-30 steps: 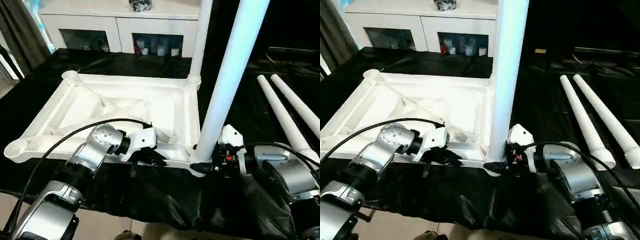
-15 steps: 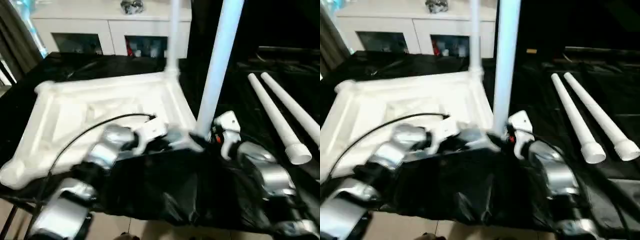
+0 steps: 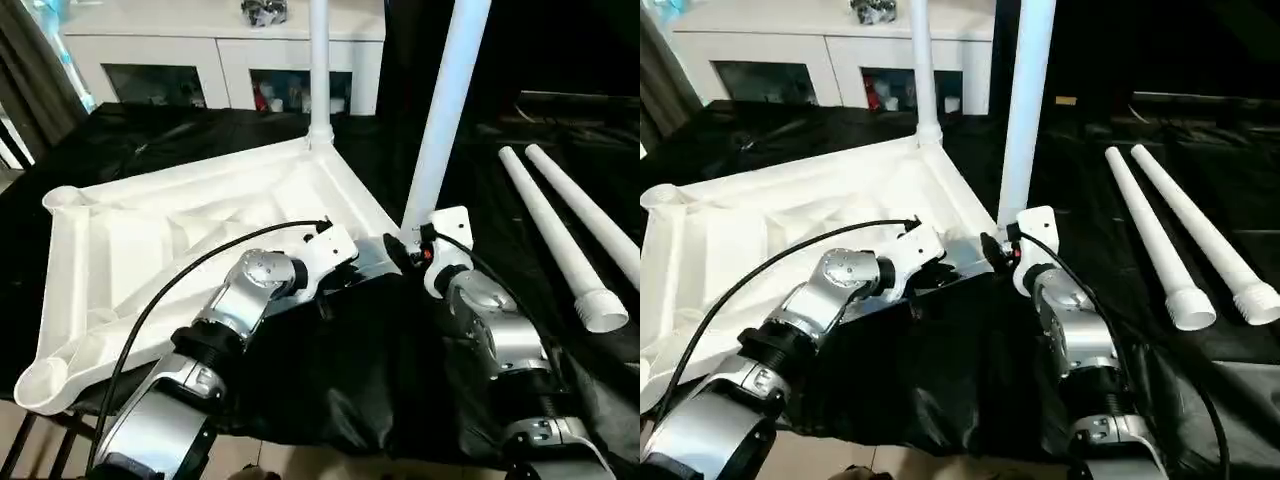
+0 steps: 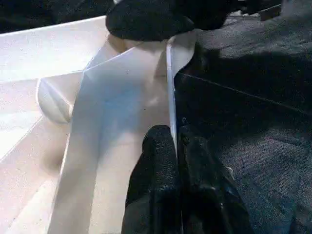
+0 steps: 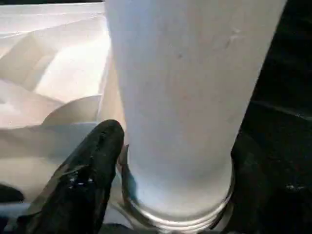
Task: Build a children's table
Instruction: Rotate leg to tighten
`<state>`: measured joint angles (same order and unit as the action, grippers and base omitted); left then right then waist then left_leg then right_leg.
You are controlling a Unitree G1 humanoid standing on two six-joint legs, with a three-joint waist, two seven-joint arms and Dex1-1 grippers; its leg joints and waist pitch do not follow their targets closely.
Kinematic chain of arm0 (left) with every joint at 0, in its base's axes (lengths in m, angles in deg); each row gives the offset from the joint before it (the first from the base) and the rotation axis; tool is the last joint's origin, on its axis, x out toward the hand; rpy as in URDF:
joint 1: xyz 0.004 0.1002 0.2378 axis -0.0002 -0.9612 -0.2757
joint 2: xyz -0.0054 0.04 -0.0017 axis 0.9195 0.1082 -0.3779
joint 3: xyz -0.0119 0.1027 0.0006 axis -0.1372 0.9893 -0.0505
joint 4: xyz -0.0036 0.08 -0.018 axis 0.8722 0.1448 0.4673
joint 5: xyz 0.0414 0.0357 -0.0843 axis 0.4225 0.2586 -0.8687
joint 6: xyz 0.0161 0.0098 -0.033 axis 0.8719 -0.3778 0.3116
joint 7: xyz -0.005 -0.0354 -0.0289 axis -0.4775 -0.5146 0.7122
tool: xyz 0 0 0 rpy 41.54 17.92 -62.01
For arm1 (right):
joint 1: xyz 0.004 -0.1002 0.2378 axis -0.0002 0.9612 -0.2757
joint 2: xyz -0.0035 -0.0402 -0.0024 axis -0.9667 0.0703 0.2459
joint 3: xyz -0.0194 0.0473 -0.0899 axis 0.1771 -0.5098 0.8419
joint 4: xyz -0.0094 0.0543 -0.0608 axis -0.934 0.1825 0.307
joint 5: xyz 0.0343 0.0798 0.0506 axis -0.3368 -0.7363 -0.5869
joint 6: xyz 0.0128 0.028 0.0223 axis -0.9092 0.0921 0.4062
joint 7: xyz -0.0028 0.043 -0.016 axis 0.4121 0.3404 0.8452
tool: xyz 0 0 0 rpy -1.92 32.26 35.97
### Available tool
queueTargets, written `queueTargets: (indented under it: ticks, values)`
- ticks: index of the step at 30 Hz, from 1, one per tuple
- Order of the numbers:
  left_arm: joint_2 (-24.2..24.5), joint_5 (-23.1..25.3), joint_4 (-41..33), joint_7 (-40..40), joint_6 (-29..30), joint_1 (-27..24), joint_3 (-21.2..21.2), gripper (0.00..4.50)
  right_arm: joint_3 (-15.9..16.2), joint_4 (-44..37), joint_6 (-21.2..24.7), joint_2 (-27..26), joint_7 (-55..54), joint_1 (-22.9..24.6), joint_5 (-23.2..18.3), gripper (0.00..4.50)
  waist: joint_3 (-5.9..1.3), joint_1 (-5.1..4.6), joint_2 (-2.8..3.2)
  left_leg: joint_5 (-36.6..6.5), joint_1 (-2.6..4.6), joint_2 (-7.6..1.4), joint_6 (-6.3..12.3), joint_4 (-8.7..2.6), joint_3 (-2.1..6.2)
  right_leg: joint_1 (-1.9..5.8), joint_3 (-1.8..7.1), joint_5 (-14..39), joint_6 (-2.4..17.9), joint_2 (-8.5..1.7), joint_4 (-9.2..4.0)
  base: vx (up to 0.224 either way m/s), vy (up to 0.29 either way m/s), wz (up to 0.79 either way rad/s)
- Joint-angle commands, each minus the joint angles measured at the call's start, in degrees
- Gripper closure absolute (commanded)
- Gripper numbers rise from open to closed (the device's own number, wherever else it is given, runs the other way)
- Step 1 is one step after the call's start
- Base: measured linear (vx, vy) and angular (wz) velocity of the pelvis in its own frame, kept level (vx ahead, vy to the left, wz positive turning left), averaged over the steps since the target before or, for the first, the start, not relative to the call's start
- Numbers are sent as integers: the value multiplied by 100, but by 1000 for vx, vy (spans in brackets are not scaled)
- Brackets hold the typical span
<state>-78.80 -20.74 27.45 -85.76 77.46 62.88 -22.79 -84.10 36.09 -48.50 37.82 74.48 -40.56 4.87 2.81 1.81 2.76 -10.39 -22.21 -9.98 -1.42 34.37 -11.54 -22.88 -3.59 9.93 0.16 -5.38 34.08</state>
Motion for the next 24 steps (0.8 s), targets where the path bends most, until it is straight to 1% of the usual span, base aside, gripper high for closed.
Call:
queueTargets:
  ticks: [1, 2, 4, 5, 7, 10, 11, 12, 14, 15, 16, 19, 21, 22, 24]
  values:
    - [-39, -104, -285, -292, -447, 98, 264, 450, 546, -225, -48, -54, 806, 50, -253, 81, -403, 9, -68, -1157, 105, -294, 375, -409, 165, 274, 226, 967, 1341, -336, -395, 0, 0, 0]
    - [-3, -96, -295, -326, -475, 84, 271, 450, 542, -237, -61, -10, 886, 61, -257, 81, -403, 12, -63, -1149, 111, -302, 391, -410, 163, 268, 227, 940, 1353, -340, -394, 0, 0, 0]
    - [160, -142, -340, -574, -559, 25, 267, 450, 555, -272, -103, 229, 1234, 94, -282, 81, -405, 4, -78, -1080, 105, -300, 420, -403, 160, 275, 218, 826, 1429, -329, -373, 0, 0, 0]
    - [204, -155, -351, -644, -597, 9, 268, 450, 562, -288, -107, 293, 1334, 106, -295, 81, -402, 11, -70, -1101, 111, -304, 437, -400, 154, 268, 222, 837, 1457, -332, -372, 0, 0, 0]
    - [432, -249, -402, -1045, -755, -56, 251, 450, 646, -412, -128, 651, 1914, 182, -356, 81, -402, 25, -73, -1102, 104, -312, 464, -395, 154, 284, 222, 833, 1475, -339, -365, 0, 0, 0]
    - [567, -380, -427, -1390, -835, -86, 203, 450, 731, -547, -137, 929, 2465, 261, -403, 81, -396, 52, -66, -1108, 117, -332, 492, -395, 144, 264, 221, 827, 1504, -332, -356, 0, 0, 0]
    - [614, -447, -445, -1528, -850, -99, 187, 450, 779, -633, -136, 1033, 2687, 313, -440, 81, -390, 58, -69, -1158, 122, -336, 470, -402, 141, 254, 220, 888, 1514, -330, -361, 0, 0, 0]
    - [675, -548, -481, -1729, -836, -123, 163, 450, 858, -785, -169, 1184, 3022, 404, -510, 81, -390, 71, -71, -1172, 126, -337, 460, -402, 142, 260, 218, 914, 1502, -328, -362, 0, 0, 0]
    - [775, -673, -508, -2008, -838, -142, 147, 450, 982, -1087, -28, 1421, 3597, 550, -713, 81, -394, 121, -61, -1142, 121, -348, 493, -398, 135, 272, 221, 828, 1522, -326, -344, 0, 0, 0]
    - [799, -702, -506, -2065, -845, -143, 150, 450, 1012, -1155, 23, 1478, 3732, 578, -768, 81, -394, 121, -61, -1142, 121, -348, 493, -398, 135, 272, 221, 828, 1522, -326, -344, 0, 0, 0]
    - [831, -735, -501, -2141, -856, -143, 151, 450, 1082, -1285, 76, 1585, 3939, 631, -833, 81, -394, 149, -65, -1122, 121, -356, 525, -396, 136, 266, 220, 787, 1548, -332, -335, 0, 0, 0]
    - [894, -800, -472, -2323, -896, -143, 145, 450, 1278, -1579, 162, 1857, 4412, 749, -927, 81, -386, 191, -71, -1188, 129, -359, 488, -398, 135, 254, 229, 968, 1522, -347, -354, 0, 0, 0]
    - [944, -833, -470, -2476, -921, -156, 144, 450, 1363, -1653, 204, 1969, 4622, 777, -934, 81, -384, 204, -71, -1205, 123, -359, 449, -404, 142, 261, 226, 1031, 1505, -348, -358, 0, 0, 0]
    - [987, -840, -485, -2586, -943, -173, 153, 450, 1405, -1707, 213, 2032, 4771, 804, -961, 107, -380, 199, -70, -1274, 122, -361, 422, -414, 147, 251, 225, 1133, 1482, -352, -367, 0, 0, 0]
    - [1018, -845, -508, -2642, -951, -188, 165, 450, 1423, -1766, 221, 2072, 4881, 835, -1017, 114, -383, 197, -72, -1284, 123, -361, 397, -414, 150, 252, 226, 1164, 1473, -354, -368, 0, 0, 0]
